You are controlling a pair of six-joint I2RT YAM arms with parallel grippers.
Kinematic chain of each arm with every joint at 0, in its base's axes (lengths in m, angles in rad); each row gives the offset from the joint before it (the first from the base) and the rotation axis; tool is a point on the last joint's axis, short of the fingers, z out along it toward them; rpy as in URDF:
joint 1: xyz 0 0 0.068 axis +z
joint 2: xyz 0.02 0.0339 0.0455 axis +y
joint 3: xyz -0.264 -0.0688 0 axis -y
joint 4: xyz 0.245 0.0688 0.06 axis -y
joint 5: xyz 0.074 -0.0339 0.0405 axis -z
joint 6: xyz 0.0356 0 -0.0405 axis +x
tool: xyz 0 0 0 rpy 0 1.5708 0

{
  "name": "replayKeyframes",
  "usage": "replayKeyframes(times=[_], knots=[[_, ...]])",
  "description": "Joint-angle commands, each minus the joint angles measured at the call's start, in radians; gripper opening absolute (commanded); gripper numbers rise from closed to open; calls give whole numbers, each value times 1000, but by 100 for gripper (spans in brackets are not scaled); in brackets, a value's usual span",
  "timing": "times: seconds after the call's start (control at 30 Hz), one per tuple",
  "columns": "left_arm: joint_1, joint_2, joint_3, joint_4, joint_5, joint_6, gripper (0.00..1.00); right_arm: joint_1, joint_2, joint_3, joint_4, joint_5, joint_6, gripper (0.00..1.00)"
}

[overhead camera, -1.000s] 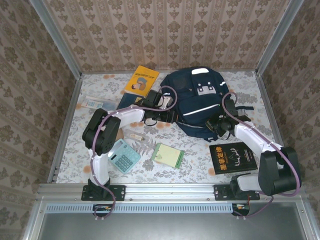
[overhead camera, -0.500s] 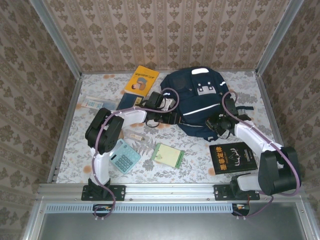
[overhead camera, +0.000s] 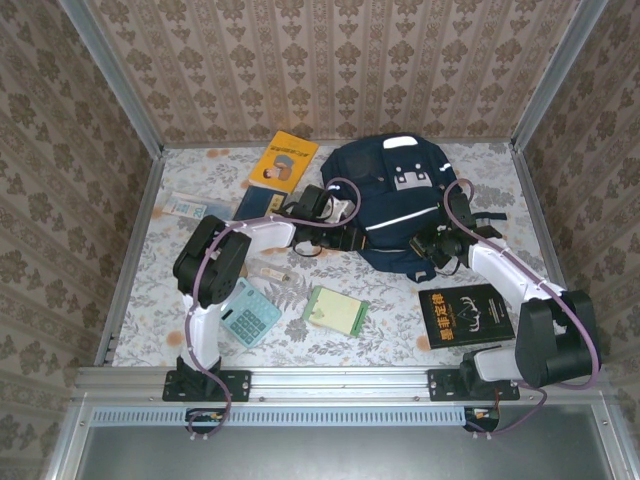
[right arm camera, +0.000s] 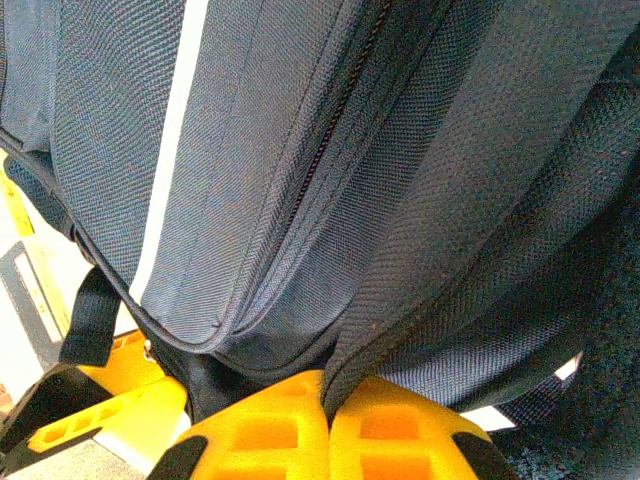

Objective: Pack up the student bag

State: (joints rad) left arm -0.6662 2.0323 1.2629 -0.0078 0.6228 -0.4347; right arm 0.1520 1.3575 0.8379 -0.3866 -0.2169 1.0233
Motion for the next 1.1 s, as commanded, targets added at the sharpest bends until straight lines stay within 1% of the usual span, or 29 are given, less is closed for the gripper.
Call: replayKeyframes(times=[0.0, 0.1, 0.13, 0.17, 0.23, 0.33, 0.43, 0.53, 0.67, 1.0, 1.07], knots=[[1, -1, -33, 30, 55, -21, 52, -2, 3, 34, 30, -29, -12, 0], [12, -18, -53, 36, 49, -27, 46, -2, 2, 30, 32, -28, -9, 0], [15, -20, -57, 38, 51, -30, 41, -2, 2, 27, 32, -28, -9, 0], [18, -24, -63, 39, 51, -32, 39, -2, 2, 27, 33, -30, -8, 0], [22, -34, -75, 45, 51, -36, 37, -1, 2, 26, 35, -30, -7, 0], [26, -51, -90, 44, 45, -36, 36, -2, -1, 22, 34, -29, -6, 0], [34, -66, -110, 46, 38, -39, 33, -2, -3, 19, 34, -29, -6, 0], [45, -81, -124, 48, 36, -43, 32, -1, -4, 16, 35, -29, -5, 0], [58, -93, -136, 55, 36, -46, 28, -1, -4, 13, 35, -30, -5, 0], [41, -51, -98, 36, 42, -37, 28, 0, -4, 13, 35, -32, -5, 0], [35, -46, -85, 5, 12, -17, 35, 0, -5, 12, 35, -32, -5, 0]])
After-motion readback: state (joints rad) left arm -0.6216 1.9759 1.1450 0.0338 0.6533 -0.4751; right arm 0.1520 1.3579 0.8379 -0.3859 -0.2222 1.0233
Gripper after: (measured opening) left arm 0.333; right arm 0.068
